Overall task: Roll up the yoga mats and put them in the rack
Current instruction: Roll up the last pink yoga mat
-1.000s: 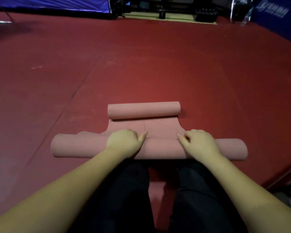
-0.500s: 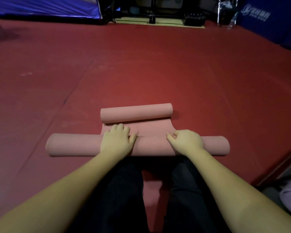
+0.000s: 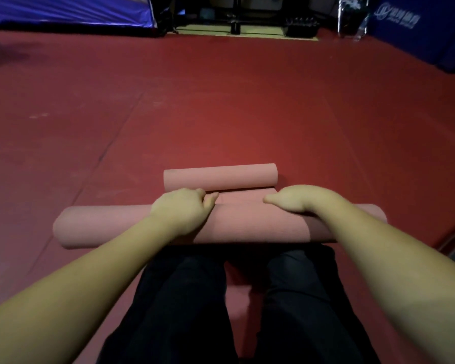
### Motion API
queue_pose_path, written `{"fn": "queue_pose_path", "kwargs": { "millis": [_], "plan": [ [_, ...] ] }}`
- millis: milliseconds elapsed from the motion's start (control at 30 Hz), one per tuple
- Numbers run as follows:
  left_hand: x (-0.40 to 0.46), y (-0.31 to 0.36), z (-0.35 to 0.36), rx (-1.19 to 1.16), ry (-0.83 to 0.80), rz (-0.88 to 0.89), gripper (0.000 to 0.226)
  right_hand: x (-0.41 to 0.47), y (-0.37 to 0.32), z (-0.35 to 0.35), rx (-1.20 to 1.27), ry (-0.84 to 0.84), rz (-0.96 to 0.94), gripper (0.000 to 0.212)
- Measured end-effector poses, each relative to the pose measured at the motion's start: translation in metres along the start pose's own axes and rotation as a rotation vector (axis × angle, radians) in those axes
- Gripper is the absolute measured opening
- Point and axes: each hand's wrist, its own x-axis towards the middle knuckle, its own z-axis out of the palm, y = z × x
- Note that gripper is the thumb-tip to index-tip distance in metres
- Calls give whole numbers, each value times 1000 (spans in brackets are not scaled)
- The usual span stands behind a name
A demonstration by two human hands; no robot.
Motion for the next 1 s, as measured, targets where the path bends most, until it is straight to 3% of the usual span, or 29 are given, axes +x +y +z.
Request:
{"fn": "queue_pose_path", "kwargs": {
  "millis": [100,133,200,300,500,567,667,733,800,900,1000],
  "plan": [
    [-7,1,15,-61,-182,-39,53,-2,4,17,28,-119,7,66],
    [-6,1,19,-67,-232,-62,56,0,5,25,37,-85,-17,60],
    [5,-1,22,-71,-331,-86,58,6,8,37,77,171,-114,38],
    [25,-7,24,-103,-463,-116,59,1,7,46,37,488,-146,42],
    [51,-22,40,-125,-423,-219,58,-20,6,85,-57,661,-138,70],
    [59,-22,41,-153,-458,-209,53,-19,2,97,-100,696,-125,68],
    [58,-17,39,-116,-334,-129,47,-11,-2,98,-123,731,-82,62],
    [48,-13,34,1,-7,-22,49,-6,-3,88,-146,699,-50,62],
    [33,-8,31,60,197,2,50,1,-3,79,-140,656,-33,60],
    [7,1,44,-8,237,-43,51,15,0,67,-105,552,-14,63],
    [-13,1,61,96,195,-6,54,28,-3,55,-75,443,12,71]
  ]
}}
